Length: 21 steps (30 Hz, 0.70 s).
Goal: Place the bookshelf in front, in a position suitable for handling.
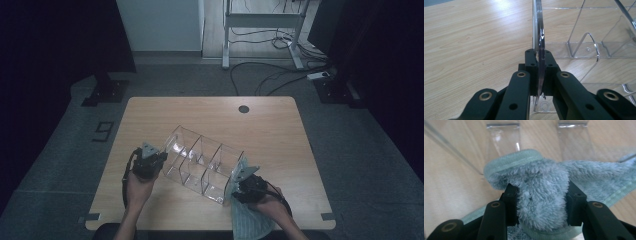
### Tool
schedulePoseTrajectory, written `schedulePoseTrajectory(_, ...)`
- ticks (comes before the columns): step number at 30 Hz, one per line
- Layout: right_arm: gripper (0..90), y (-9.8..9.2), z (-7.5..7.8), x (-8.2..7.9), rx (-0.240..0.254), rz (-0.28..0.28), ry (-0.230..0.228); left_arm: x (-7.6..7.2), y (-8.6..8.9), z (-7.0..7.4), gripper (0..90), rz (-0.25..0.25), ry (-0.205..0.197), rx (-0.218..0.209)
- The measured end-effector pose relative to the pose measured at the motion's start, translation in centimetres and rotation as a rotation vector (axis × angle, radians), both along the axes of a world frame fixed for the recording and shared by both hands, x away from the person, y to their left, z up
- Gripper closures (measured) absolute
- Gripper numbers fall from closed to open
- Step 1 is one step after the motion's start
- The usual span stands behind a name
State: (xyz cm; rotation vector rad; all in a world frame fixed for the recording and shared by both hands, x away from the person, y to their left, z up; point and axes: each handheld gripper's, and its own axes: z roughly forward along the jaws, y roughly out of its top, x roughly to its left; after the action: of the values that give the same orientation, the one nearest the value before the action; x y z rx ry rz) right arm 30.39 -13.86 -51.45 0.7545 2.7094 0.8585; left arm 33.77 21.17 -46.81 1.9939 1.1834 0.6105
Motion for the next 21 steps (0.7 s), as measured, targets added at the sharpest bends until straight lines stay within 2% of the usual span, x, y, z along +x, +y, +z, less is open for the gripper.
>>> schedulePoseTrajectory(9,53.9,1.0,0.4,-1.8,0.006,0.028,0.036,0.0,0.0,0.0,86.3,0.001,0.002,-0.002)
schedulePoseTrajectory(12,53.9,1.4,0.4,-2.3,0.001,0.044,0.034,0.0,0.0,0.0,86.3,-0.001,0.003,-0.001)
schedulePoseTrajectory(17,54.6,1.1,0.6,-2.2,0.000,0.044,0.043,0.1,0.1,0.0,86.3,-0.004,0.003,-0.004)
schedulePoseTrajectory(21,55.7,0.2,1.4,-1.9,0.012,0.011,0.028,0.1,0.2,0.0,86.3,-0.010,0.005,0.001)
